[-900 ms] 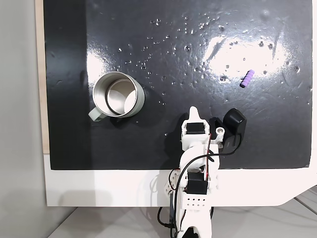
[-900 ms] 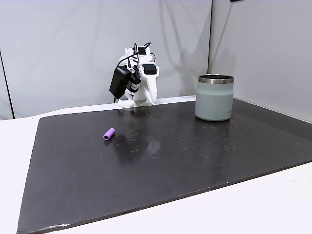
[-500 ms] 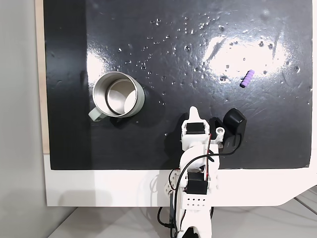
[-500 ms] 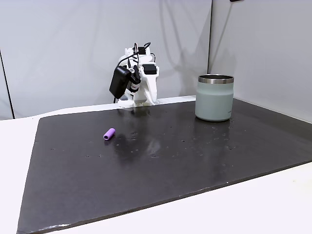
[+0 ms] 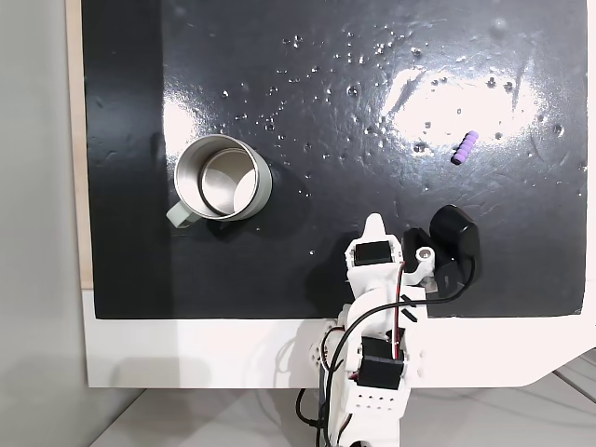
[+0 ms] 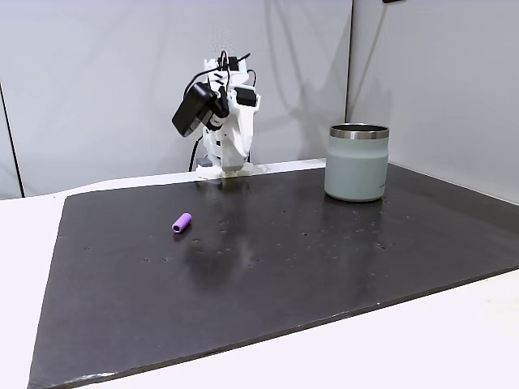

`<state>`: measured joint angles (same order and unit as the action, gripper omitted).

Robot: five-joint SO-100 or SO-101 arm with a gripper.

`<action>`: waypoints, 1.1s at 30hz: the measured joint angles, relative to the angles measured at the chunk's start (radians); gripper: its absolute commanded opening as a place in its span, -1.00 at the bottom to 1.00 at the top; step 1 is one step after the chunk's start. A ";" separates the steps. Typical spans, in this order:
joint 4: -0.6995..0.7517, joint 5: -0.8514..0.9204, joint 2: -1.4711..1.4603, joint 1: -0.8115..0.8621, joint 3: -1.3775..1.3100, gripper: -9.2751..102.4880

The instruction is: Grasp a pengrip and put it in the cup.

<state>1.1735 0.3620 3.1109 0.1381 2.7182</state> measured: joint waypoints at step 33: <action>0.403 0.799 -1.517 0.446 -1.437 -0.41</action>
<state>1.5769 1.1612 1.5938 0.5844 1.2809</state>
